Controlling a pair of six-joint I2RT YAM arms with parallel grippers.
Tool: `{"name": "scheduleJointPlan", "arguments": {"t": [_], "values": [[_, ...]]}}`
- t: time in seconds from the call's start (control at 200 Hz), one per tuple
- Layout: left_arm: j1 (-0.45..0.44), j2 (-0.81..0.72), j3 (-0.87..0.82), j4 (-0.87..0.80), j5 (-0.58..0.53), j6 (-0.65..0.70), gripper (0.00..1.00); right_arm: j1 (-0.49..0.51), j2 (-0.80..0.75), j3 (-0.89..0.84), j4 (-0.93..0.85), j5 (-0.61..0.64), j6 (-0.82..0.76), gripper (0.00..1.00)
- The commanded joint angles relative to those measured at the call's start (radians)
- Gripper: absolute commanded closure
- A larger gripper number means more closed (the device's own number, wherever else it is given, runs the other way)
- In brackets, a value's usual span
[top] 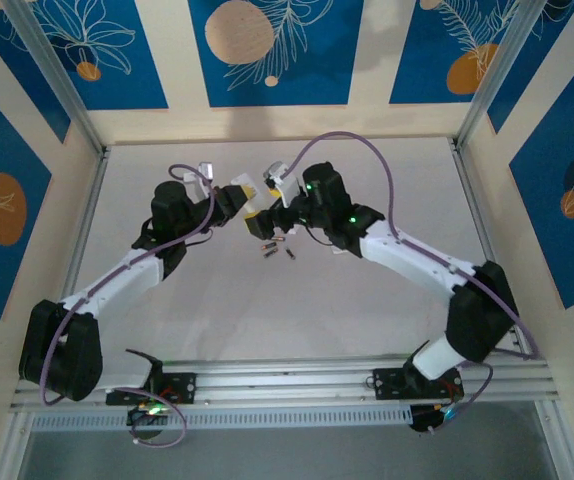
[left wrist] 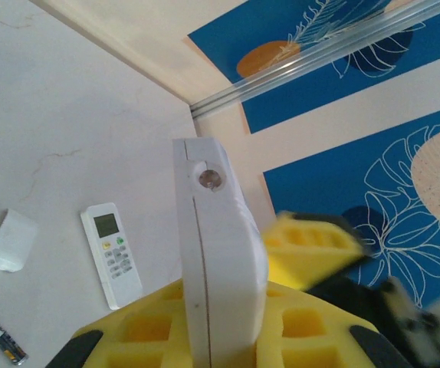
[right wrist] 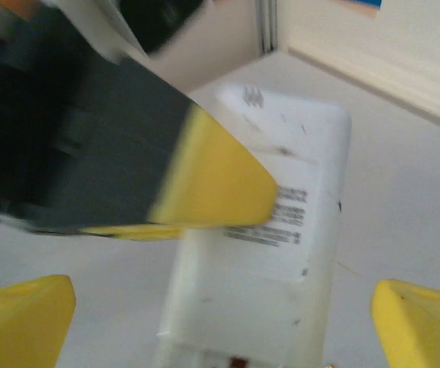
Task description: Load the batteries into the remote control
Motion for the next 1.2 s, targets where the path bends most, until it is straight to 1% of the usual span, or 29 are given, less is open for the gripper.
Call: {"name": "scheduleJointPlan", "arguments": {"t": [0.0,0.045,0.145,0.215,0.24,0.265,0.275,0.28,0.285,0.29,0.295,0.3,0.305,0.32,0.34,0.37,0.4,0.41,0.46,0.525,0.585,0.645,0.695,0.875,0.97,1.045,1.085,1.135,1.195], "values": [[-0.014,-0.029,0.029,0.047,0.010,-0.014,0.96,-0.004,0.032,0.064,-0.066,-0.032,-0.064,0.11],[-0.016,-0.035,0.023,0.048,0.003,-0.016,0.95,-0.005,0.039,0.071,-0.071,-0.050,-0.065,0.20],[-0.026,-0.037,0.021,0.061,0.005,-0.018,0.95,-0.004,0.031,0.067,-0.066,-0.049,-0.063,0.45],[-0.031,-0.031,0.022,0.067,0.013,-0.016,0.94,-0.005,0.011,0.052,-0.058,-0.047,-0.071,0.56],[-0.031,-0.032,0.022,0.067,0.017,-0.006,0.90,-0.006,0.002,0.045,-0.058,-0.048,-0.079,0.59],[-0.030,-0.035,0.024,0.066,0.021,0.010,0.80,-0.007,-0.007,0.038,-0.060,-0.050,-0.091,0.60],[-0.028,-0.037,0.023,0.066,0.024,0.021,0.74,-0.008,-0.011,0.035,-0.060,-0.050,-0.100,0.61],[-0.027,-0.039,0.023,0.064,0.025,0.026,0.69,-0.007,-0.014,0.032,-0.062,-0.050,-0.105,0.61],[-0.026,-0.041,0.024,0.063,0.026,0.033,0.67,-0.007,-0.016,0.031,-0.063,-0.050,-0.110,0.61],[-0.024,-0.043,0.024,0.063,0.028,0.039,0.61,-0.008,-0.017,0.028,-0.063,-0.050,-0.115,0.61],[-0.024,-0.046,0.025,0.061,0.029,0.042,0.59,-0.009,-0.020,0.027,-0.063,-0.050,-0.121,0.62],[-0.022,-0.047,0.024,0.059,0.030,0.048,0.53,-0.009,-0.022,0.024,-0.064,-0.048,-0.127,0.62],[-0.021,-0.050,0.025,0.058,0.031,0.059,0.51,-0.009,-0.024,0.021,-0.064,-0.048,-0.132,0.62],[-0.016,-0.061,0.026,0.045,0.032,0.088,0.36,-0.010,-0.031,0.011,-0.066,-0.044,-0.151,0.63],[-0.010,-0.081,0.027,0.018,0.025,0.131,0.22,-0.012,-0.039,-0.004,-0.066,-0.035,-0.180,0.64],[0.000,-0.117,0.033,-0.057,-0.007,0.205,0.07,-0.017,-0.053,-0.032,-0.067,-0.031,-0.233,0.64],[0.005,-0.167,0.042,-0.158,-0.070,0.308,0.00,-0.020,-0.066,-0.068,-0.071,-0.033,-0.317,0.65],[0.005,-0.183,0.047,-0.202,-0.087,0.345,0.00,-0.019,-0.068,-0.081,-0.077,-0.034,-0.352,0.65],[0.003,-0.266,0.070,-0.392,-0.250,0.515,0.00,0.005,-0.073,-0.147,-0.119,0.009,-0.550,0.65],[0.005,-0.354,0.074,-0.556,-0.437,0.646,0.00,0.062,-0.044,-0.203,-0.210,0.113,-0.745,0.63],[0.005,-0.417,0.053,-0.634,-0.575,0.699,0.00,0.101,0.010,-0.211,-0.289,0.158,-0.811,0.62],[0.006,-0.458,0.022,-0.674,-0.648,0.717,0.00,0.124,0.068,-0.198,-0.339,0.168,-0.827,0.61],[0.006,-0.474,-0.001,-0.688,-0.653,0.715,0.00,0.141,0.114,-0.186,-0.351,0.170,-0.835,0.60],[0.006,-0.441,-0.047,-0.698,-0.585,0.649,0.00,0.171,0.269,-0.095,-0.377,0.178,-0.793,0.54],[0.006,-0.416,-0.060,-0.664,-0.551,0.623,0.00,0.183,0.310,-0.086,-0.385,0.178,-0.760,0.41],[0.006,-0.396,-0.059,-0.649,-0.541,0.622,0.00,0.196,0.309,-0.108,-0.360,0.222,-0.743,0.30],[0.008,-0.385,-0.055,-0.640,-0.541,0.622,0.00,0.200,0.289,-0.122,-0.335,0.245,-0.733,0.24],[0.008,-0.375,-0.050,-0.628,-0.539,0.621,0.00,0.200,0.246,-0.144,-0.311,0.239,-0.724,0.17],[0.009,-0.364,-0.045,-0.613,-0.529,0.619,0.00,0.184,0.178,-0.158,-0.289,0.197,-0.701,0.14]]}}
